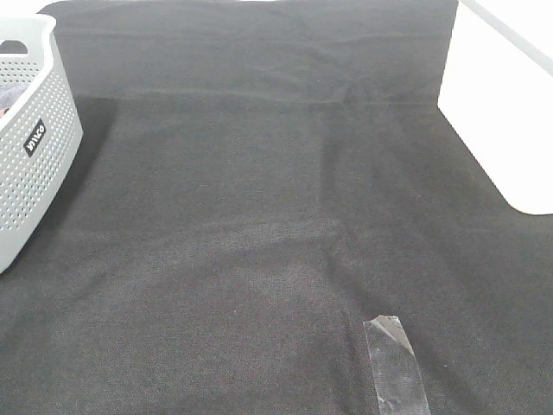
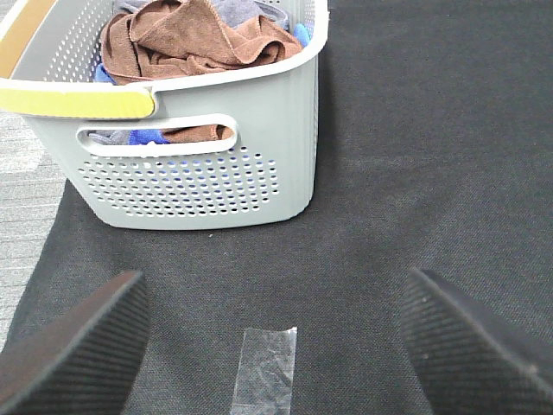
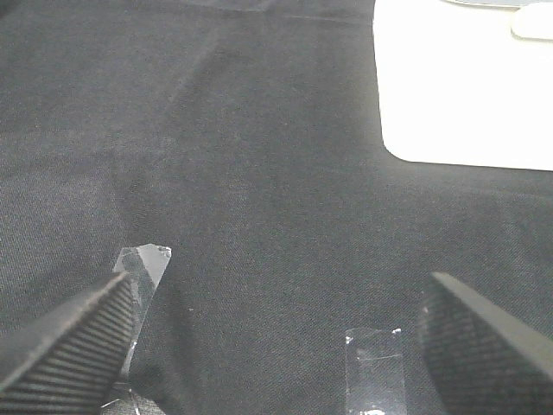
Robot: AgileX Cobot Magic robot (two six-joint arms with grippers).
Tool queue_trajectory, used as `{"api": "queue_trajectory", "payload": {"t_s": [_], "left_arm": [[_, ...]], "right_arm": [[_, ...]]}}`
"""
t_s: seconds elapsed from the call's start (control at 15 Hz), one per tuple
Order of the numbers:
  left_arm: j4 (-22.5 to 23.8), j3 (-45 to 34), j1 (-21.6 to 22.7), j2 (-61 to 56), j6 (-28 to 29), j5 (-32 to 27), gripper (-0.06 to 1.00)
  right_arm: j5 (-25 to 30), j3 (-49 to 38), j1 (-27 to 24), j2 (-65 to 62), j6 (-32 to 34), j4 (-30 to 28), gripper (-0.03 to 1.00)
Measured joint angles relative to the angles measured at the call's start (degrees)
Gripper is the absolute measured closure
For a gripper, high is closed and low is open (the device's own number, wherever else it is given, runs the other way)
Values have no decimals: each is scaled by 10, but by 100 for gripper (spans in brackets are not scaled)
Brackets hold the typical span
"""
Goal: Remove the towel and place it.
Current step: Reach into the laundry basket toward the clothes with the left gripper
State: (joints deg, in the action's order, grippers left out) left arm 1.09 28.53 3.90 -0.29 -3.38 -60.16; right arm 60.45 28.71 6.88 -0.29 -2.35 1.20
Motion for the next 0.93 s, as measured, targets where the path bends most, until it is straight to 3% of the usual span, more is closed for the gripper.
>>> {"api": "queue_trajectory", "payload": {"t_s": [0.27,0.93], "left_arm": [[2,0,-53,0,0,0,19],[6,0,-56,0,0,0,19]], "right_arm": [[0,0,0,0,0,0,16],[0,0,0,0,0,0,18]]}}
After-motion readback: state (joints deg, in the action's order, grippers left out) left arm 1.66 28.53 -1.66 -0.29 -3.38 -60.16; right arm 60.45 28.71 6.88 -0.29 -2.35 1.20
